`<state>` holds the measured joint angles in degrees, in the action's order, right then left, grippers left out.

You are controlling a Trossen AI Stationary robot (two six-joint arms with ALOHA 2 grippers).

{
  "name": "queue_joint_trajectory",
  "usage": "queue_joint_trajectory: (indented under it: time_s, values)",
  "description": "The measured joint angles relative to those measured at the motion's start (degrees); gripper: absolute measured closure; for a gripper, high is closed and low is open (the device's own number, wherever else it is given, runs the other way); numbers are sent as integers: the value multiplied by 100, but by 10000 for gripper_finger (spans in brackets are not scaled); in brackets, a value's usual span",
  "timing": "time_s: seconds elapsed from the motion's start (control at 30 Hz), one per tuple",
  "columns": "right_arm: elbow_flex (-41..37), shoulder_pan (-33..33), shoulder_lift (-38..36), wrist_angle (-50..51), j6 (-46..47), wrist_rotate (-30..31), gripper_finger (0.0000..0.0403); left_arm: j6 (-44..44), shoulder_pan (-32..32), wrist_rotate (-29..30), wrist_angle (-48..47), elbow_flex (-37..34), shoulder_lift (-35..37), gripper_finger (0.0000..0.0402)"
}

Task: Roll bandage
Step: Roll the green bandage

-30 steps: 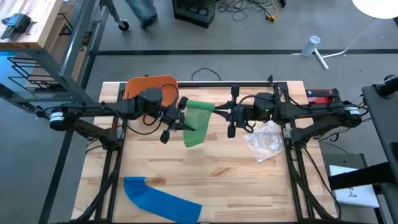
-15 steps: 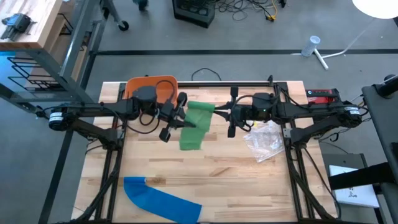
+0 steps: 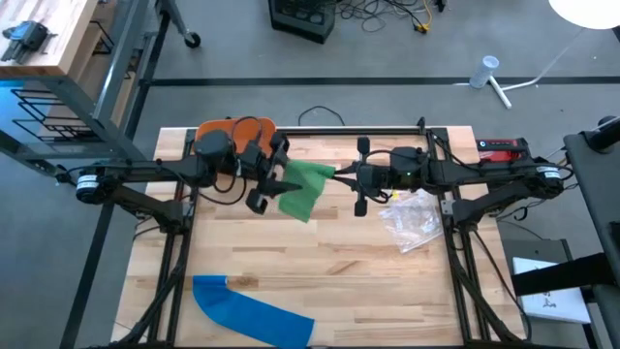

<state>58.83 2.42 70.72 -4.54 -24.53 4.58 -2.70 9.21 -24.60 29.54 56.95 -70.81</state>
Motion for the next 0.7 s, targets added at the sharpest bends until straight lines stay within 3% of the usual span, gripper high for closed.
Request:
queue_joint_trajectory:
  time_s: [0.13,0.23,0.47,0.7]
  values:
    - [-118,-5,0,-32,163,-1,401,-48,92,995,155,0,95,188]
    - [-136,-46,0,143,367,-5,401,-422,231,1312,134,0,134,164]
    - [-136,-94,16,516,673,-243,401,-1953,576,1245,-434,226,155,113]
    - [-135,-95,147,1102,1247,-874,401,-2012,833,1270,-2060,622,75,93]
